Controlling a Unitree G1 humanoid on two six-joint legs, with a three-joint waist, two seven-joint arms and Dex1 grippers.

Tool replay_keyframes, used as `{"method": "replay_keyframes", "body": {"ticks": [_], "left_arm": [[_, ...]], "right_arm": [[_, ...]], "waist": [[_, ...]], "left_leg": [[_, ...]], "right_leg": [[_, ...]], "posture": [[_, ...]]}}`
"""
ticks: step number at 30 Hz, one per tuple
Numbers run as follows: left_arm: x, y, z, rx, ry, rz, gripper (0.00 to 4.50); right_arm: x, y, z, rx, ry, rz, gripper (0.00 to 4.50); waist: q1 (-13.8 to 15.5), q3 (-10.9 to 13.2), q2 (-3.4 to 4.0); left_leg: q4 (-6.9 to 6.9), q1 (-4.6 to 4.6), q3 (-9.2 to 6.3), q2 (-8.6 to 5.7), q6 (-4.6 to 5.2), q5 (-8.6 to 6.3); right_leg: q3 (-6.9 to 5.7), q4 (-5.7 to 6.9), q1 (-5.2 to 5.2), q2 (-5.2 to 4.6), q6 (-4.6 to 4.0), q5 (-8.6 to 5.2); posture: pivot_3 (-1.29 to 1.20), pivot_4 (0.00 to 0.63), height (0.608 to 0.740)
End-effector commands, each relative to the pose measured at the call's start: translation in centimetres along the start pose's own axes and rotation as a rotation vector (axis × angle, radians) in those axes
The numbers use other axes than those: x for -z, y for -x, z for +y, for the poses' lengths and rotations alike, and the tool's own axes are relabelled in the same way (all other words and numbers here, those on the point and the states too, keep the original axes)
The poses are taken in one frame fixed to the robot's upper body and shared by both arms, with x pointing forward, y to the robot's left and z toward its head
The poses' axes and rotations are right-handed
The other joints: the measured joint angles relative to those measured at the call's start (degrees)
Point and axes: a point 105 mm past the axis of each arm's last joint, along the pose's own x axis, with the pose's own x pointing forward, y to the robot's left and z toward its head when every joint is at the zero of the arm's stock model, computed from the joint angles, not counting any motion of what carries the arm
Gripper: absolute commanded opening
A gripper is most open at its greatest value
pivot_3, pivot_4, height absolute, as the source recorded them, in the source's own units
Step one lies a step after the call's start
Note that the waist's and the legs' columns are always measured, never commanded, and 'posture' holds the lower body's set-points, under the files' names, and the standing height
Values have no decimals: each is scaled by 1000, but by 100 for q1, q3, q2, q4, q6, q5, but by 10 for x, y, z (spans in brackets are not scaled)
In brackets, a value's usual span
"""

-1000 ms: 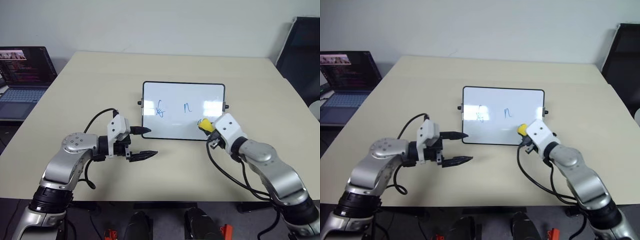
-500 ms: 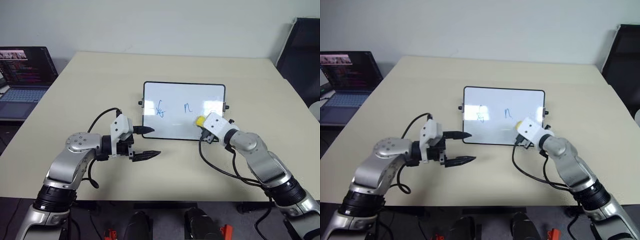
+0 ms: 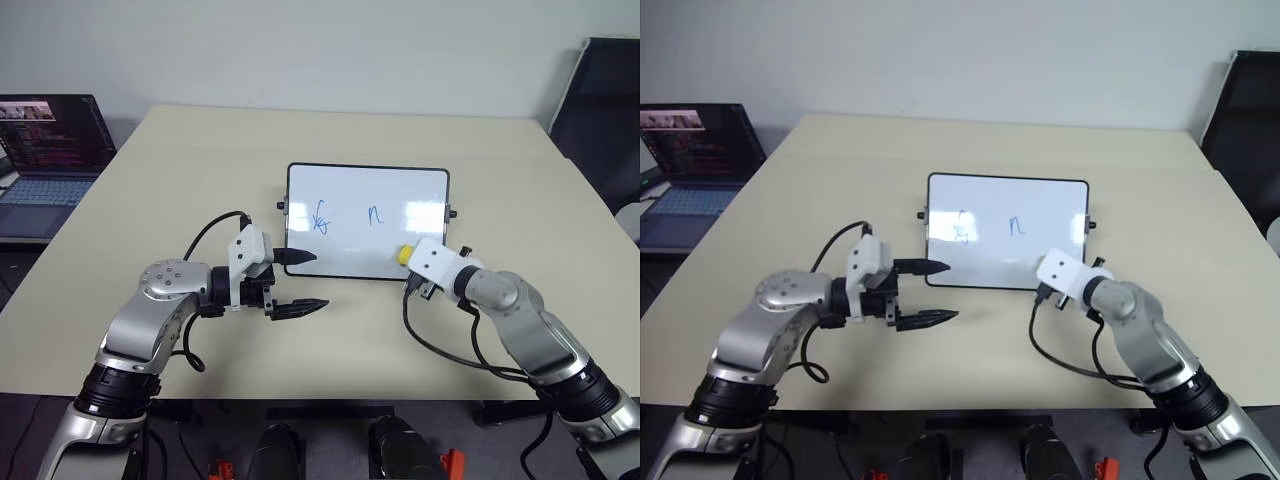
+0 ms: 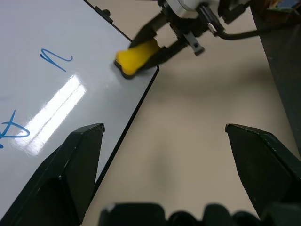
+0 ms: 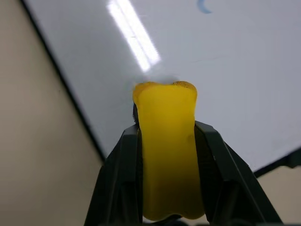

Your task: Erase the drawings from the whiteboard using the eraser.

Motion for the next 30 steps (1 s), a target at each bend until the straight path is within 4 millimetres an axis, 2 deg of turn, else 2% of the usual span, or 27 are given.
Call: {"method": "replay_keyframes", "body": {"ticks": [1,3,6,10,14,17,18,22,30], "left_arm": [[-11,0,1,5,-48,-26,4500],[-11,0,1,8,-47,-25,4500],[-11,0,0,11,-45,-25,4500],[-12,-1,0,13,-44,-26,4500],[-12,0,0,11,-43,-28,4500],[-12,0,0,10,-43,-27,4500],[-12,0,0,10,-43,-27,4500],[-11,1,0,9,-38,-27,4500],[-6,14,7,-111,12,-51,4500]], "right_arm": [[7,1,-18,107,-4,44,1129],[6,3,-39,222,-19,41,1129],[8,5,-46,259,-36,47,1129],[15,4,-26,150,-55,72,1129],[21,6,2,-7,-51,103,1128],[23,8,8,-44,-55,116,1128],[21,8,4,-21,-52,107,1128],[6,7,-38,214,-39,45,1127],[-26,23,-16,91,-271,-186,1126]], "waist": [[-18,0,0],[-21,1,1],[-15,1,0],[-4,0,-1],[-1,0,-2],[-8,0,-2],[-20,0,-2],[-34,1,-3],[-1,3,-3]], "left_leg": [[0,0,1,0,0,0],[1,0,0,1,0,0],[9,0,1,-2,1,1],[10,0,2,-3,2,2],[5,0,2,-1,1,1],[0,0,0,0,0,0],[0,0,1,-1,0,0],[6,1,2,0,1,1],[-10,-8,1,-2,0,0]], "right_leg": [[1,1,-2,0,0,0],[0,2,-3,1,0,1],[4,-2,-3,-1,-1,1],[5,-5,-1,-3,-1,1],[3,-3,-1,-2,-1,1],[0,-3,-1,-2,0,1],[1,-3,-2,-2,0,1],[3,-2,-6,-2,-1,2],[2,-3,-12,-2,0,2]], "posture": [[0,150,740],[0,150,740],[0,150,740],[0,150,740],[0,150,740],[0,150,740],[0,150,740],[0,150,740],[0,150,740]]}}
